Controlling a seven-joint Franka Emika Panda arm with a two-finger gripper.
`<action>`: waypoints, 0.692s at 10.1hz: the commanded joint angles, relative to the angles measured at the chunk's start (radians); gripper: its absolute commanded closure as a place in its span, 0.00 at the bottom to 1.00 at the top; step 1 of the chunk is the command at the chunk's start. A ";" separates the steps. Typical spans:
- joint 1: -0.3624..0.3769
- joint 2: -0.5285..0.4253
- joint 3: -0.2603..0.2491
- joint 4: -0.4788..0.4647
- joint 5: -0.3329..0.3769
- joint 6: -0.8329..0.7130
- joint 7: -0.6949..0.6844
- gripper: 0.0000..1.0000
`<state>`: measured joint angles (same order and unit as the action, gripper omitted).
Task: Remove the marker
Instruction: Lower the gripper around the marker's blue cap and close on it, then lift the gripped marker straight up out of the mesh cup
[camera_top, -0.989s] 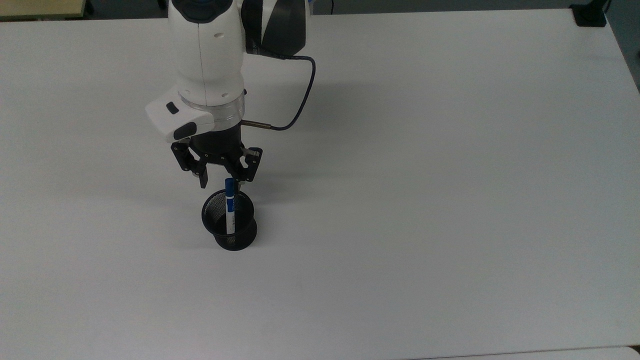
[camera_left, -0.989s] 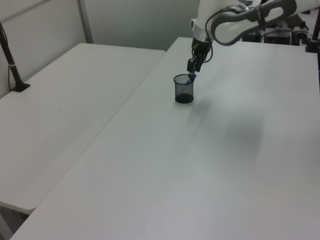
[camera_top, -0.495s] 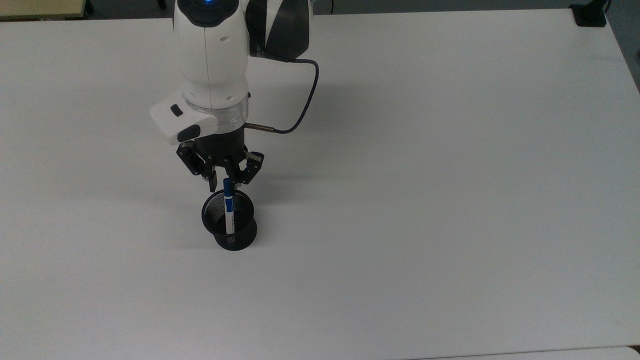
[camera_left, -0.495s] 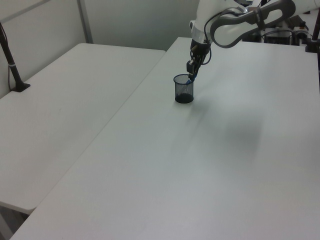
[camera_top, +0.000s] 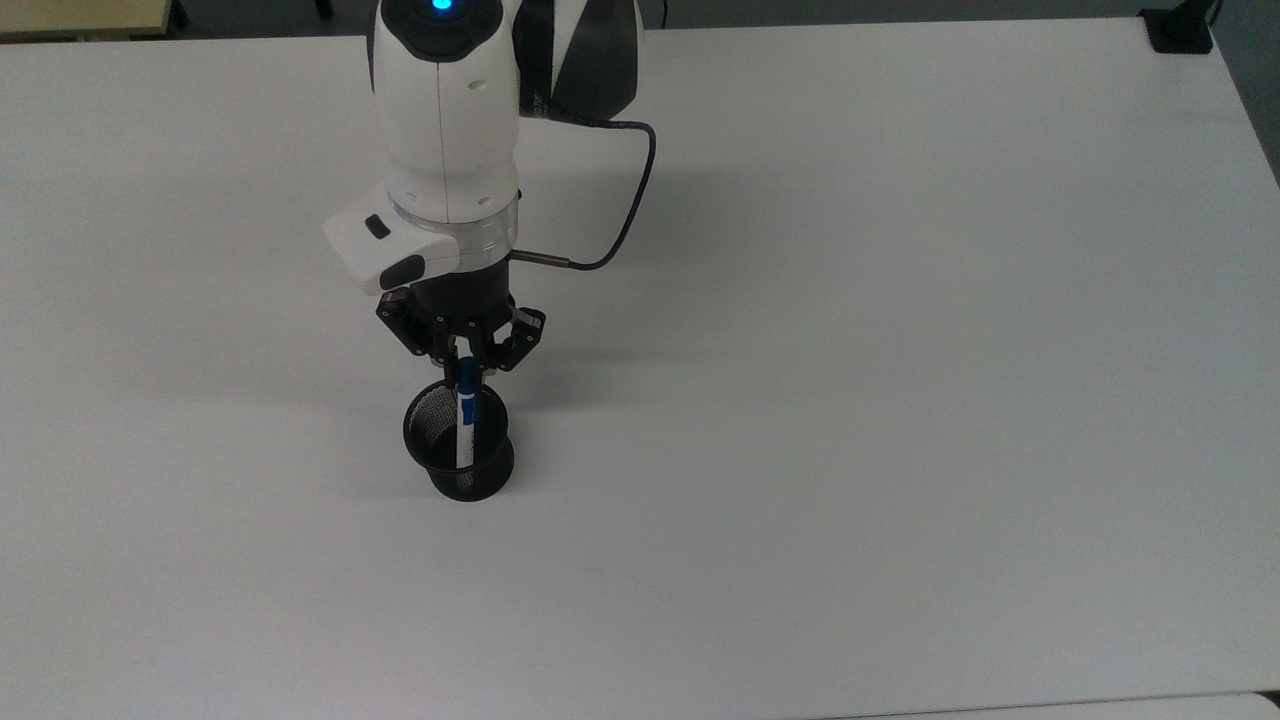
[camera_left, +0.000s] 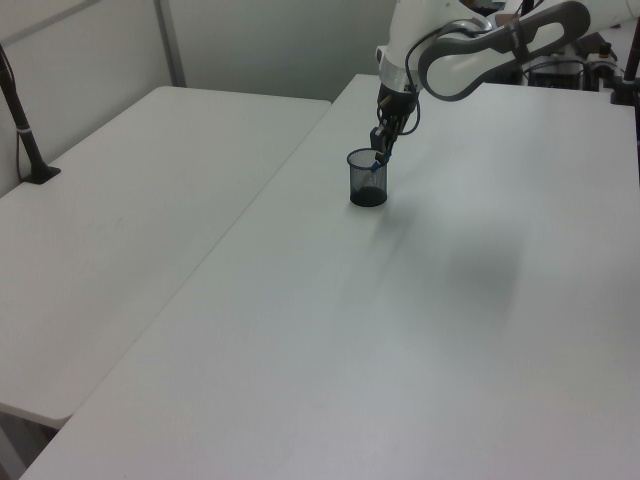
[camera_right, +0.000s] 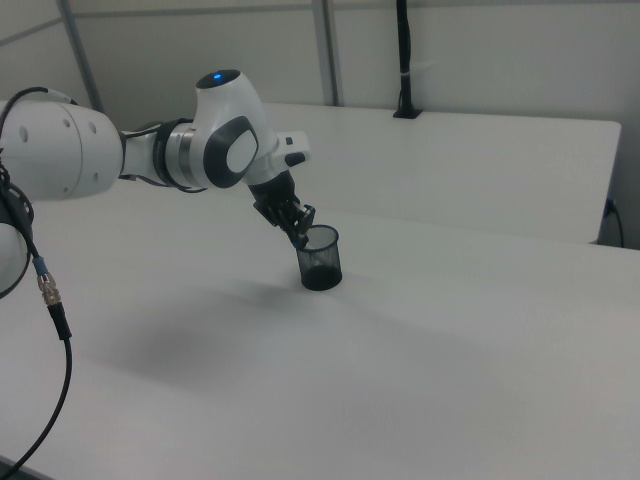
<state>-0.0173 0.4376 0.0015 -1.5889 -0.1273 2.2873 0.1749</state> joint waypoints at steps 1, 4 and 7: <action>0.003 -0.005 -0.005 0.001 -0.020 0.006 0.026 0.90; -0.001 -0.084 -0.009 0.010 -0.017 -0.008 0.015 0.90; 0.006 -0.189 0.000 0.010 -0.012 -0.118 0.008 0.89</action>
<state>-0.0219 0.3223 -0.0030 -1.5536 -0.1276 2.2457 0.1777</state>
